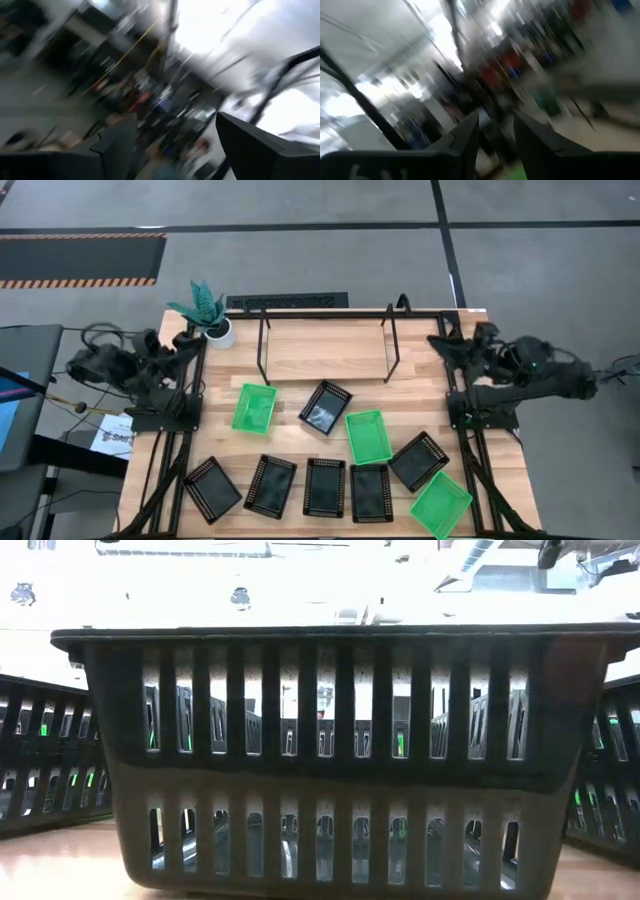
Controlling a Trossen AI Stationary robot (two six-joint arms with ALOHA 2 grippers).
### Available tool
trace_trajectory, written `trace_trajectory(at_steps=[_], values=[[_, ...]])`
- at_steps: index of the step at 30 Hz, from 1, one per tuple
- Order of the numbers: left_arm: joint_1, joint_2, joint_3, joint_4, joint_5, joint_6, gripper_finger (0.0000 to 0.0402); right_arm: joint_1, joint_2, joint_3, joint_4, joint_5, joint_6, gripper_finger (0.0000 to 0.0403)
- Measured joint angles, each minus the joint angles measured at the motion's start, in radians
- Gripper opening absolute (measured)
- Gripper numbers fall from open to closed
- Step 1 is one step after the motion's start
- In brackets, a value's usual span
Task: Stack baskets on shelf by color
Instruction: Put the middle green bin on the shelf
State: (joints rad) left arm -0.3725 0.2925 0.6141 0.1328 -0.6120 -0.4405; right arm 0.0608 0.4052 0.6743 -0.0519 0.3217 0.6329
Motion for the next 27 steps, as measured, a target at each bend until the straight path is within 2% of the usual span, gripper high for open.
trace_trajectory(at_steps=[4, 6, 10, 13, 19, 22, 27], values=[[0.000, 0.180, 0.279, -0.457, -0.055, -0.256, 0.0261, 0.002, 0.208, 0.244, -0.457, -0.032, 0.187, 0.0147], [0.000, 0.263, 0.408, -0.707, -0.054, -0.389, 0.0261, 0.015, 0.305, 0.328, -0.609, -0.035, 0.300, 0.0143], [0.000, 0.404, 0.594, -1.152, -0.028, -0.621, 0.0261, 0.071, 0.484, 0.406, -0.781, -0.043, 0.434, 0.0135], [0.000, 0.467, 0.649, -1.373, 0.006, -0.772, 0.0261, 0.111, 0.627, 0.409, -0.834, -0.058, 0.576, 0.0133], [0.000, 0.494, 0.615, -1.601, 0.028, -1.023, 0.0261, 0.180, 0.887, 0.409, -0.928, -0.113, 0.798, 0.0144], [0.000, 0.484, 0.567, -1.616, 0.013, -1.105, 0.0261, 0.210, 0.980, 0.409, -0.948, -0.119, 0.856, 0.0158], [0.004, 0.471, 0.484, -1.617, 0.027, -1.118, 0.0261, 0.230, 1.041, 0.409, -0.939, -0.126, 0.897, 0.0196]])
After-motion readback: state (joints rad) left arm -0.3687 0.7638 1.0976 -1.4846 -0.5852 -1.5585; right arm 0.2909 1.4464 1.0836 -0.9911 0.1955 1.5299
